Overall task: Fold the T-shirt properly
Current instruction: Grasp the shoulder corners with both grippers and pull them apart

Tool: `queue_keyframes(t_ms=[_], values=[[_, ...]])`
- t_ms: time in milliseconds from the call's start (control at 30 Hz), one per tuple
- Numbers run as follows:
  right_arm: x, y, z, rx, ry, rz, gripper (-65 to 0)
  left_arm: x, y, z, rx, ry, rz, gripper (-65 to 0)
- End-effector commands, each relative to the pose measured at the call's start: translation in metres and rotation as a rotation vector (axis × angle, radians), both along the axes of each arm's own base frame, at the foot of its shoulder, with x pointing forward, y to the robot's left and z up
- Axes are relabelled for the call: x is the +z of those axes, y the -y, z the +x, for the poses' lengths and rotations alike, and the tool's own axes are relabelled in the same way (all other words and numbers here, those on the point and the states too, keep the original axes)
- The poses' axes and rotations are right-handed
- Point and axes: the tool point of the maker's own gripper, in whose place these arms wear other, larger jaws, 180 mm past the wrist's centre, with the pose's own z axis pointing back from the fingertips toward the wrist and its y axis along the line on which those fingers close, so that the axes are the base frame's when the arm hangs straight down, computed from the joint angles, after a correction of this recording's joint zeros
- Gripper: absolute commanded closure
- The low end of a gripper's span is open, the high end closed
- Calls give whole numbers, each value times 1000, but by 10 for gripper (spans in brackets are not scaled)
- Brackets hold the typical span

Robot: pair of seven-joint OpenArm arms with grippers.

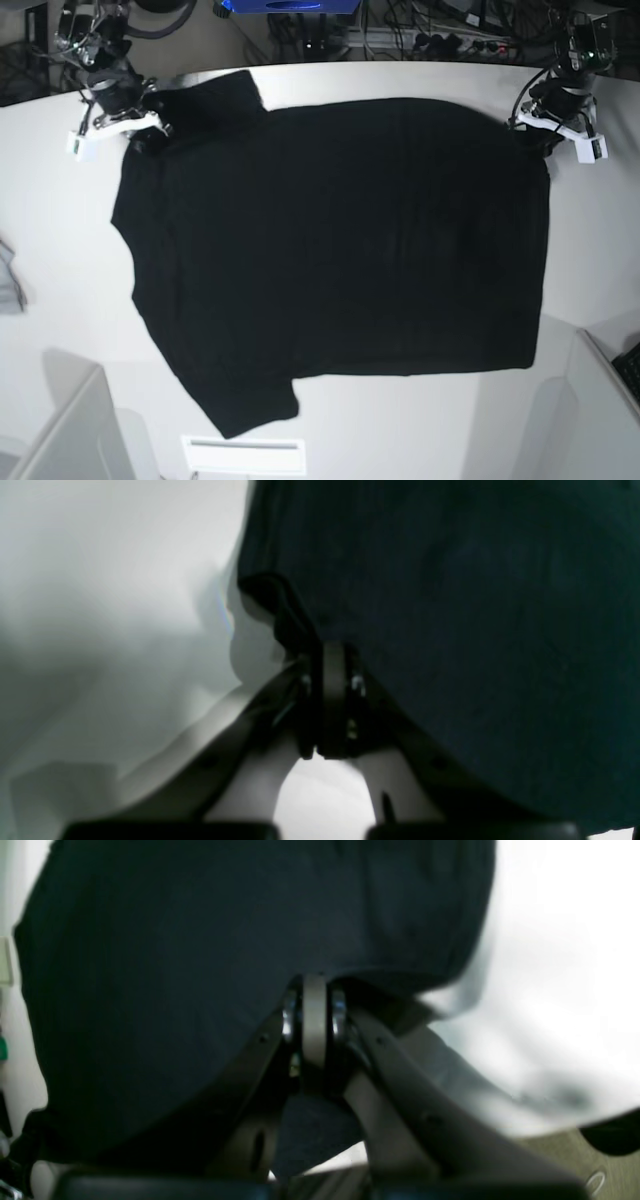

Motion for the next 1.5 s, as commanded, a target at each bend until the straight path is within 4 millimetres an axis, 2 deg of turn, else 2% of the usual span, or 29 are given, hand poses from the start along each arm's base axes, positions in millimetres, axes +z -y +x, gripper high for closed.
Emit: queue_keyframes(t_ms=[0,333,600,1167,1467], values=[[8,0,5,9,26,-4,0,10,-2,6,-7,36,17,0],[21,-9,35,51,63,21,0,20,-2,24,-10,84,17,0],[33,-13,62,74,100,38,0,17,5,39,-42,17,-24,0],[12,-7,104,44,80,102,0,26,-1,66,-23,70,-30,0],[2,-3,130,38,64,128,0,24,-9,76,-40,2,82,0]])
